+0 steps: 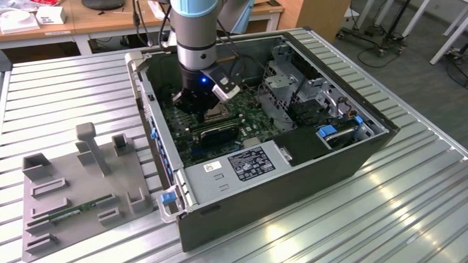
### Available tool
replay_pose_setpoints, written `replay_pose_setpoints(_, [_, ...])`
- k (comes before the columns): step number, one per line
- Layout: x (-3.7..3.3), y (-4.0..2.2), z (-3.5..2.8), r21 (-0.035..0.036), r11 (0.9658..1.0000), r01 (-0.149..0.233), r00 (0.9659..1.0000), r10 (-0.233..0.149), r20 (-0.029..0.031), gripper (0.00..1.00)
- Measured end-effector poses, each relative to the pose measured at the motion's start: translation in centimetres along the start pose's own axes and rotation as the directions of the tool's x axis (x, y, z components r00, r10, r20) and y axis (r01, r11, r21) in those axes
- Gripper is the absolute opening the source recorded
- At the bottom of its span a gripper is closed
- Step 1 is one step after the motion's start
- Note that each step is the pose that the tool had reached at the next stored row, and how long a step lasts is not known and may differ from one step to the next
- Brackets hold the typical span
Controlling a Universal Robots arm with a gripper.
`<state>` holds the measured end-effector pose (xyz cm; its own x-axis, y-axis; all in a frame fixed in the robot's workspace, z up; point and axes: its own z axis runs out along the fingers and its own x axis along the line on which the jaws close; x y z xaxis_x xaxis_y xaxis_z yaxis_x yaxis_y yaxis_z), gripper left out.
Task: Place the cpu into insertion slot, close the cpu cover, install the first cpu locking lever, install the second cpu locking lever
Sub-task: 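Install the second cpu locking lever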
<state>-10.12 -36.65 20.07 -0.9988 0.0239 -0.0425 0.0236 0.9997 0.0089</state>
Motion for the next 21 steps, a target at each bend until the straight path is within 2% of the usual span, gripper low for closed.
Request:
replay_pose_setpoints(18, [0.01, 0.02, 0.09, -0.0005, 1.0, 0.0, 1.0, 0.0, 0.0, 0.11])
replay_pose_setpoints(21, [-0.01, 0.03, -0.25, 0.0002, 1.0, 0.0, 1.0, 0.0, 0.0, 0.11])
